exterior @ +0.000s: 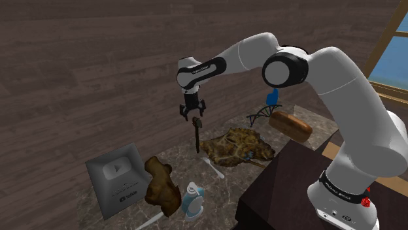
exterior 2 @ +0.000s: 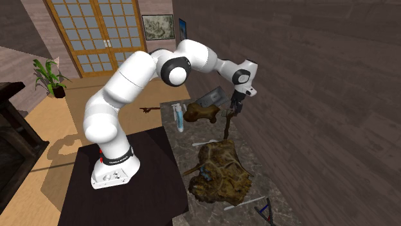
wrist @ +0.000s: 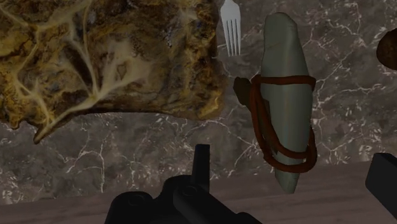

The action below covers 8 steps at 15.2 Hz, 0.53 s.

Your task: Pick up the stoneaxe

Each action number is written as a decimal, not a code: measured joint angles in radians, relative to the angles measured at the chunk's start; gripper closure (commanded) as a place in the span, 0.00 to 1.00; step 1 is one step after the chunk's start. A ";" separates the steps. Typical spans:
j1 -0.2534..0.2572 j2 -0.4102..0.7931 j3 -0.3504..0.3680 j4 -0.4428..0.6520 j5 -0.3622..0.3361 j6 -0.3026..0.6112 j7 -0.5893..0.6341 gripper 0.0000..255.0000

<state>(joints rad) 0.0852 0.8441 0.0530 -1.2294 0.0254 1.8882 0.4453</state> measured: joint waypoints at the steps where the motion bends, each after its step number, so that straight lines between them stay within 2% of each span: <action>1: 0.001 0.009 0.000 0.003 0.000 0.007 0.000 0.00; 4: 0.002 0.033 0.000 0.003 -0.001 0.030 0.000 0.00; 5: 0.002 0.035 0.000 0.000 -0.001 0.034 0.000 1.00; 8: 0.002 0.037 -0.001 0.000 -0.001 0.037 0.000 1.00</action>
<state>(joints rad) 0.0872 0.8810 0.0524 -1.2290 0.0246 1.9254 0.4453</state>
